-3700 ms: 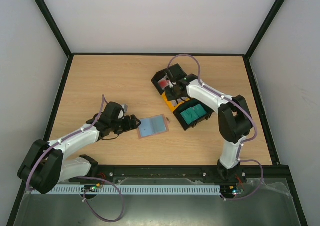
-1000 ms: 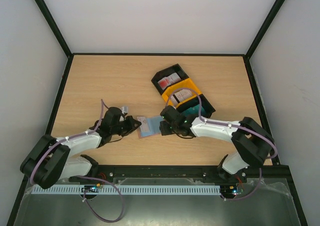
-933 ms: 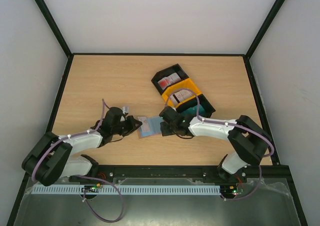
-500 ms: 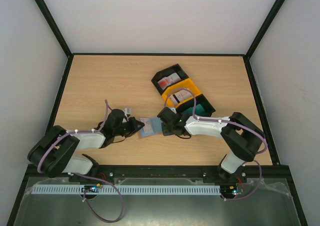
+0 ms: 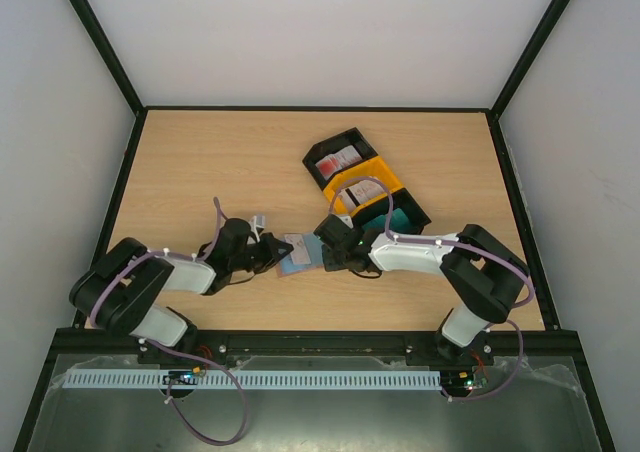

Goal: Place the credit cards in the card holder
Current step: Insert the credit card into the card holder.

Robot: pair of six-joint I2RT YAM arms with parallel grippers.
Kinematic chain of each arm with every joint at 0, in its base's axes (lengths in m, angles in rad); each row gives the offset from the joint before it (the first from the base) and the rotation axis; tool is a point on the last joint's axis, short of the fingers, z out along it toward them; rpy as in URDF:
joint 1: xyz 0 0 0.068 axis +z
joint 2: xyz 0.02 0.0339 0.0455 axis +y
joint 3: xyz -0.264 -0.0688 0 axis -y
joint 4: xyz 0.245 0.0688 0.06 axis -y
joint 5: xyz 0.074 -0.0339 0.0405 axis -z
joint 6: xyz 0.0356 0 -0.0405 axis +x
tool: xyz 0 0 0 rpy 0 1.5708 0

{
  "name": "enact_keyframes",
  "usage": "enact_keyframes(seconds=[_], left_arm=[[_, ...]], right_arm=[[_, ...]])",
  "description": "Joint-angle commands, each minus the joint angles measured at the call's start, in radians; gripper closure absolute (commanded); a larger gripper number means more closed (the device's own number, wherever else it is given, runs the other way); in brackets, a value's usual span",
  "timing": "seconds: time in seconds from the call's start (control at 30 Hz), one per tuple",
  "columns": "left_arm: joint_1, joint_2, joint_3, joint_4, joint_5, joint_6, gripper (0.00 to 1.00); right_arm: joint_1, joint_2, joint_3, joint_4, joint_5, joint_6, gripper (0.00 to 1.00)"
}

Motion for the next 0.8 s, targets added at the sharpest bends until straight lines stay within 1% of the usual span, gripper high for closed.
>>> enact_keyframes(seconds=[0.0,0.3,0.43,0.57,0.63,0.77], left_arm=[[-0.007,0.028,-0.01,0.079,0.012,-0.021,0.98],[-0.035,0.057,-0.014,0.069,-0.028,-0.029,0.98],[-0.052,0.052,-0.034,0.08,-0.063,-0.065,0.97],[-0.062,0.064,-0.032,0.091,-0.073,-0.067,0.98],[-0.064,0.07,-0.034,0.096,-0.08,-0.073,0.98],[-0.065,0.077,-0.037,0.119,-0.094,-0.086,0.98]], right_arm=[[0.002,0.017,-0.033,0.001,0.013,0.026,0.71],[0.003,0.017,-0.042,0.012,0.003,0.041,0.71],[0.003,0.02,-0.044,0.011,0.004,0.052,0.71],[0.003,0.007,-0.051,0.015,-0.003,0.072,0.7],[0.003,-0.01,-0.055,0.017,-0.007,0.082,0.67],[0.003,-0.063,-0.064,0.027,-0.001,0.109,0.55]])
